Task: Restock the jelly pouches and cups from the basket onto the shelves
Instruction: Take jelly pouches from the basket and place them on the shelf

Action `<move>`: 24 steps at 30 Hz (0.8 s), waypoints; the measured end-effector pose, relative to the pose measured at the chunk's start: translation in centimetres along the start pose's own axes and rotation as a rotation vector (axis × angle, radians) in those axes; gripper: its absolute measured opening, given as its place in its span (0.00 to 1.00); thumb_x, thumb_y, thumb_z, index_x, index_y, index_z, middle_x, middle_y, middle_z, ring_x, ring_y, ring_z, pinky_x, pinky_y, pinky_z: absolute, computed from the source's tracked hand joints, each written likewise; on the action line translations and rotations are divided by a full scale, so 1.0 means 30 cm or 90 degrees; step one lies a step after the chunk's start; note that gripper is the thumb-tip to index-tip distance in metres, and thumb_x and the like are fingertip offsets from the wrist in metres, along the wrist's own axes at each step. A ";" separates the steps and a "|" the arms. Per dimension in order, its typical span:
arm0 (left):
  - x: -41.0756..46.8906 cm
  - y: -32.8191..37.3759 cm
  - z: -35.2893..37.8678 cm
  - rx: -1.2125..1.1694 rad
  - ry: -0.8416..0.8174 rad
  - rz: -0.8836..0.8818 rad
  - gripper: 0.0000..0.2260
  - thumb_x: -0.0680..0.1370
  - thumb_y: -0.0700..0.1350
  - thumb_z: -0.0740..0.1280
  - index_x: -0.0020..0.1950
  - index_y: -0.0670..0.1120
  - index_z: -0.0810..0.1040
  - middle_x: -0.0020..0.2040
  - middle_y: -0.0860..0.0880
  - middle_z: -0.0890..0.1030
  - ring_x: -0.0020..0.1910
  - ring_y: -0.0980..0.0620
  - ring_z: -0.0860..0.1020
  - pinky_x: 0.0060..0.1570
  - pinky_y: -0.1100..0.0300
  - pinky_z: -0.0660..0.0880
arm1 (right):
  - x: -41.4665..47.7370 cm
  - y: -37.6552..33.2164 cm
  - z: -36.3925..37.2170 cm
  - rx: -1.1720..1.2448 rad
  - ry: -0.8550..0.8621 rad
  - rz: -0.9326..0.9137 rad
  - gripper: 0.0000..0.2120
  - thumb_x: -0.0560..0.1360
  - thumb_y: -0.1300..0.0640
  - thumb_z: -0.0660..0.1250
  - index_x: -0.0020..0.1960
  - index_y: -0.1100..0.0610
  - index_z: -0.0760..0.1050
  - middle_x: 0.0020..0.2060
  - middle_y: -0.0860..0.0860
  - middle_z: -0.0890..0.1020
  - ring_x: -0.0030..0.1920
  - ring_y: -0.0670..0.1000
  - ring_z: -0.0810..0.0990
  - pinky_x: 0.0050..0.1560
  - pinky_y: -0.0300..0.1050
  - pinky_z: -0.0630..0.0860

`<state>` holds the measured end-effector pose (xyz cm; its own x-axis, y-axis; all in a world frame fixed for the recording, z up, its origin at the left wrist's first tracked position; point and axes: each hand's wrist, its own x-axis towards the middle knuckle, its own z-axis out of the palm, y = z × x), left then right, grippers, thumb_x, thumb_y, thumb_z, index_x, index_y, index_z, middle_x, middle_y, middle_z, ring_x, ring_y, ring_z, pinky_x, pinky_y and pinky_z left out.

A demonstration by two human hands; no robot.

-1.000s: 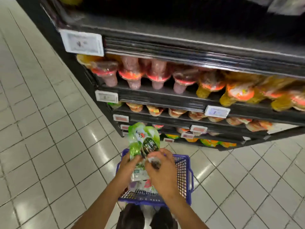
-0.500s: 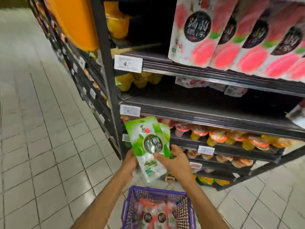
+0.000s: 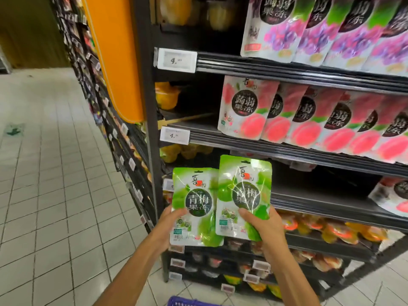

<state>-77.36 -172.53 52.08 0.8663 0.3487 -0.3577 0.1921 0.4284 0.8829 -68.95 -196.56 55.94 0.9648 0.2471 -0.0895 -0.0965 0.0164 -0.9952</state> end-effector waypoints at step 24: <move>-0.169 0.911 0.334 0.116 -0.085 0.534 0.25 0.53 0.54 0.84 0.47 0.49 0.85 0.45 0.44 0.87 0.43 0.45 0.86 0.35 0.62 0.80 | 0.093 -0.825 -0.049 0.084 0.084 -0.406 0.21 0.57 0.42 0.78 0.47 0.48 0.83 0.42 0.51 0.87 0.43 0.53 0.87 0.38 0.44 0.82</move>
<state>-71.87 -170.95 81.07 0.7999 0.3835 0.4617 -0.4732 -0.0702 0.8781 -63.50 -197.71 80.26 0.8636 0.0295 0.5034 0.4827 0.2405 -0.8421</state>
